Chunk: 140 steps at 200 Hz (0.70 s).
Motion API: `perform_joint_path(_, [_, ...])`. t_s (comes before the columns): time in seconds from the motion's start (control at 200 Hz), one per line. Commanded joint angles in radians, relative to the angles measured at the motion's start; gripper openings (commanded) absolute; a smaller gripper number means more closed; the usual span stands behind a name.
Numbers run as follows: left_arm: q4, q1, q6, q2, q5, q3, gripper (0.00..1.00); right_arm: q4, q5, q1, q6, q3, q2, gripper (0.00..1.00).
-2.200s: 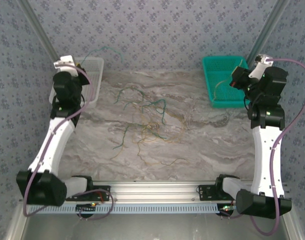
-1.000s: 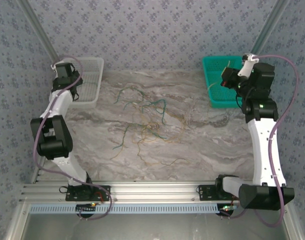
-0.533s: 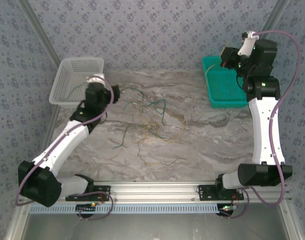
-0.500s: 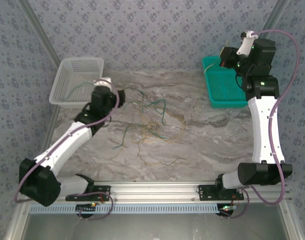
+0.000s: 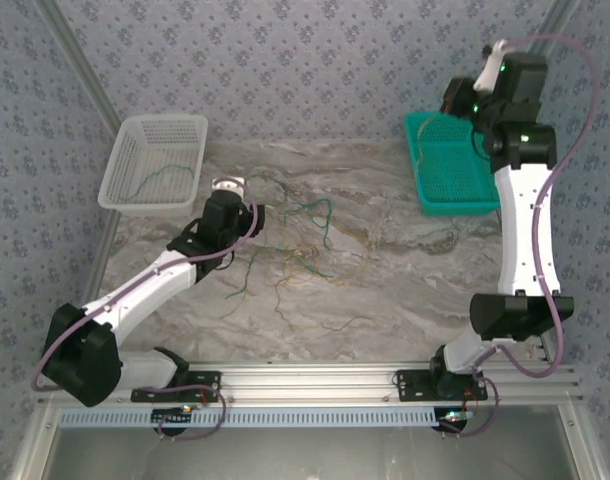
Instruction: Untangle the cables
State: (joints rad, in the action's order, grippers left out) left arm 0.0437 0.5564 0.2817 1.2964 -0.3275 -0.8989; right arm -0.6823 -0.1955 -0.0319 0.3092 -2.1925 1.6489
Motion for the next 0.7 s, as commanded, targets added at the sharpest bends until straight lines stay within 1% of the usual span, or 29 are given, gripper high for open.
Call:
perform_joint_path(0.0, [-0.070, -0.002, 0.000, 0.039, 0.033, -0.051, 0.70, -0.060, -0.011, -0.042, 0.074, -0.284, 0.114, 0.00])
perform_joint_path(0.035, [-0.073, -0.002, -0.001, 0.050, 0.044, -0.062, 0.70, -0.073, 0.000, -0.055, 0.087, -0.393, 0.165, 0.00])
perform_joint_path(0.1, [-0.068, -0.001, -0.006, 0.066, 0.059, -0.081, 0.71, -0.059, 0.067, -0.086, 0.099, -0.545, 0.238, 0.00])
perform_joint_path(0.17, [-0.064, -0.001, -0.015, 0.076, 0.060, -0.088, 0.70, -0.003, 0.176, -0.123, 0.103, -0.602, 0.266, 0.00])
perform_joint_path(0.205, [-0.063, -0.001, -0.023, 0.079, 0.061, -0.088, 0.71, 0.041, 0.222, -0.144, 0.107, -0.588, 0.262, 0.00])
perform_joint_path(0.245, [-0.062, -0.002, -0.028, 0.079, 0.059, -0.088, 0.71, 0.076, 0.247, -0.173, 0.124, -0.564, 0.255, 0.00])
perform_joint_path(0.27, [-0.057, -0.001, -0.030, 0.079, 0.056, -0.087, 0.71, 0.130, 0.248, -0.193, 0.138, -0.548, 0.253, 0.00])
perform_joint_path(0.335, [-0.054, -0.002, -0.033, 0.078, 0.056, -0.080, 0.71, 0.178, 0.225, -0.229, 0.163, -0.542, 0.265, 0.00])
perform_joint_path(0.42, [-0.058, -0.002, -0.029, 0.075, 0.060, -0.064, 0.71, 0.174, 0.221, -0.243, 0.163, -0.554, 0.290, 0.00])
perform_joint_path(0.535, [-0.073, -0.001, -0.013, 0.081, 0.062, -0.045, 0.71, 0.113, 0.222, -0.236, 0.145, -0.530, 0.307, 0.00])
perform_joint_path(0.615, [-0.082, -0.001, -0.003, 0.088, 0.069, -0.035, 0.71, 0.086, 0.210, -0.224, 0.135, -0.443, 0.288, 0.00])
perform_joint_path(0.695, [-0.085, -0.001, 0.004, 0.095, 0.071, -0.031, 0.71, 0.112, 0.188, -0.202, 0.124, -0.271, 0.237, 0.00])
